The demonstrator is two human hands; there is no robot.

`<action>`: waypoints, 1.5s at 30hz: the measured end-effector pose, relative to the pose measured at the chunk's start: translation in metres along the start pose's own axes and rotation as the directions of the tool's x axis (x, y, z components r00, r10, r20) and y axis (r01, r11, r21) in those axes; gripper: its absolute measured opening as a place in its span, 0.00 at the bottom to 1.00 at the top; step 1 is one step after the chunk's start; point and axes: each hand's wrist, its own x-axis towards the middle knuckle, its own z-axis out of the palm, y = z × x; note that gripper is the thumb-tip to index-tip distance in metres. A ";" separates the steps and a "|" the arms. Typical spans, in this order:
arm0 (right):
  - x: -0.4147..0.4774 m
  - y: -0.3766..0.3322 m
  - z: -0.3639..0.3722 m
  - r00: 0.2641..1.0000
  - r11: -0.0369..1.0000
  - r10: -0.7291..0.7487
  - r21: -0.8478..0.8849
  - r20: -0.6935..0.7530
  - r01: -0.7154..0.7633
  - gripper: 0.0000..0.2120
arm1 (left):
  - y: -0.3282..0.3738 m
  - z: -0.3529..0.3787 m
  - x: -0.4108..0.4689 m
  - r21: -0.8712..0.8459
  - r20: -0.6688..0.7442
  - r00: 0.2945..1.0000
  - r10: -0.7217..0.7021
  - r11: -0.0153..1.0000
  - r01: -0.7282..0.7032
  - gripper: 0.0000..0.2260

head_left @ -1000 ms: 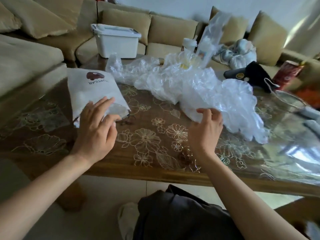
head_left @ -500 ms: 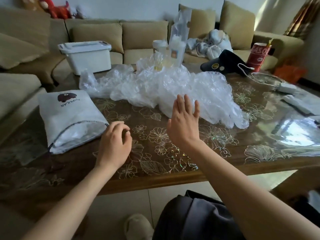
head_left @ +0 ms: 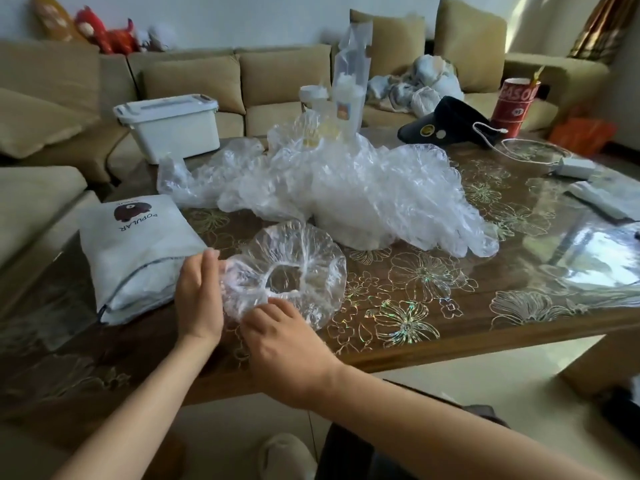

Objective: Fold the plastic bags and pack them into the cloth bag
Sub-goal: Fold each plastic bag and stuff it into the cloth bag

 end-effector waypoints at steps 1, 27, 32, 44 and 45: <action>0.001 0.000 -0.002 1.000 1.000 0.000 0.030 0.003 0.000 0.19 | 0.000 0.000 -0.002 0.030 0.025 1.000 0.012 0.999 -0.013 0.17; -0.010 0.012 -0.032 0.890 0.792 0.453 0.432 0.061 -0.432 0.11 | 0.002 -0.040 -0.068 0.294 0.632 0.639 0.437 0.628 -0.720 0.21; -0.016 0.002 -0.048 0.914 0.739 0.380 0.549 0.138 -0.390 0.14 | 0.007 -0.049 -0.058 0.378 0.534 0.720 0.443 0.636 -0.672 0.16; -0.026 0.050 -0.065 0.868 0.746 0.473 0.454 0.153 -0.487 0.15 | 0.011 -0.079 -0.036 0.373 0.671 0.725 0.157 0.773 -0.513 0.07; -0.026 0.054 -0.065 0.851 0.720 0.505 0.471 0.148 -0.509 0.17 | 0.007 -0.079 -0.031 0.373 0.641 0.756 0.128 0.809 -0.453 0.03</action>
